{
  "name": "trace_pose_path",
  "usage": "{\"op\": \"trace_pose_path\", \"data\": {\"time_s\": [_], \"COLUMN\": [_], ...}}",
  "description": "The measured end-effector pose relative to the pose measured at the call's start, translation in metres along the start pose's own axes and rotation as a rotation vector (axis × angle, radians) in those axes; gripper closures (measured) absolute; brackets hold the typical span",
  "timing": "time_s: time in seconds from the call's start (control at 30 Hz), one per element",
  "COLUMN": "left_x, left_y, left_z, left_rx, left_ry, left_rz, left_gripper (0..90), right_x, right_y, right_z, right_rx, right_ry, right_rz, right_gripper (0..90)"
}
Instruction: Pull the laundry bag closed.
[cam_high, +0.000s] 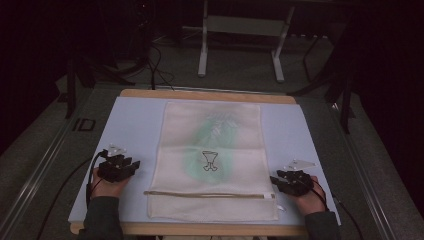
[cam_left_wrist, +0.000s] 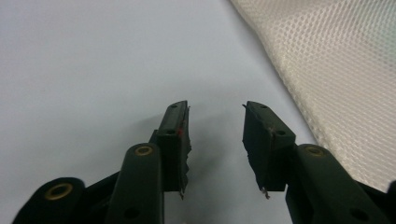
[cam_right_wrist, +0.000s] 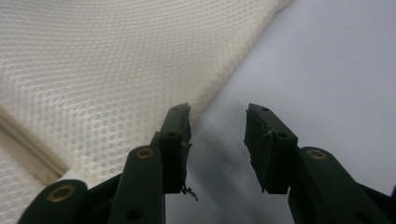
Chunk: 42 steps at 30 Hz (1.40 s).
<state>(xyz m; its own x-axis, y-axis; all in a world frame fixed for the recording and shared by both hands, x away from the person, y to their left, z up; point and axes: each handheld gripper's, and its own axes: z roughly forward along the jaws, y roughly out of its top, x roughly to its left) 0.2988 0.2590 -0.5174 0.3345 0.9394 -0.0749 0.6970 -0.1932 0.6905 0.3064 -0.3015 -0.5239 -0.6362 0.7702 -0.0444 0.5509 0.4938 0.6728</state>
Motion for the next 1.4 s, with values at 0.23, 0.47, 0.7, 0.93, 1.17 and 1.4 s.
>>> {"op": "trace_pose_path", "data": {"time_s": [0.23,0.47,0.7,0.93,1.17,1.4], "left_x": [0.000,-0.008,-0.010,-0.011,-0.013,-0.016], "left_y": [0.001,0.004,0.005,0.005,0.005,0.006], "left_z": [0.000,0.002,0.003,0.003,0.003,0.002], "left_rx": [0.012,0.030,0.044,0.038,0.035,0.033], "left_ry": [-0.038,-0.071,-0.107,-0.142,-0.170,-0.207], "left_rz": [0.022,0.063,0.084,0.098,0.119,0.144], "left_gripper": [63.5,62.6,64.3,68.8,68.4,66.2], "right_x": [0.005,0.015,0.024,0.036,0.040,0.048], "right_y": [0.003,0.008,0.015,0.023,0.028,0.035], "right_z": [-0.002,-0.004,-0.004,-0.004,-0.007,-0.005], "right_rx": [-0.009,-0.010,-0.019,-0.036,-0.054,-0.074], "right_ry": [0.010,0.030,0.051,0.091,0.112,0.175], "right_rz": [-0.012,-0.038,-0.063,-0.094,-0.101,-0.085], "right_gripper": [63.5,61.6,61.1,61.3,61.3,60.8]}}
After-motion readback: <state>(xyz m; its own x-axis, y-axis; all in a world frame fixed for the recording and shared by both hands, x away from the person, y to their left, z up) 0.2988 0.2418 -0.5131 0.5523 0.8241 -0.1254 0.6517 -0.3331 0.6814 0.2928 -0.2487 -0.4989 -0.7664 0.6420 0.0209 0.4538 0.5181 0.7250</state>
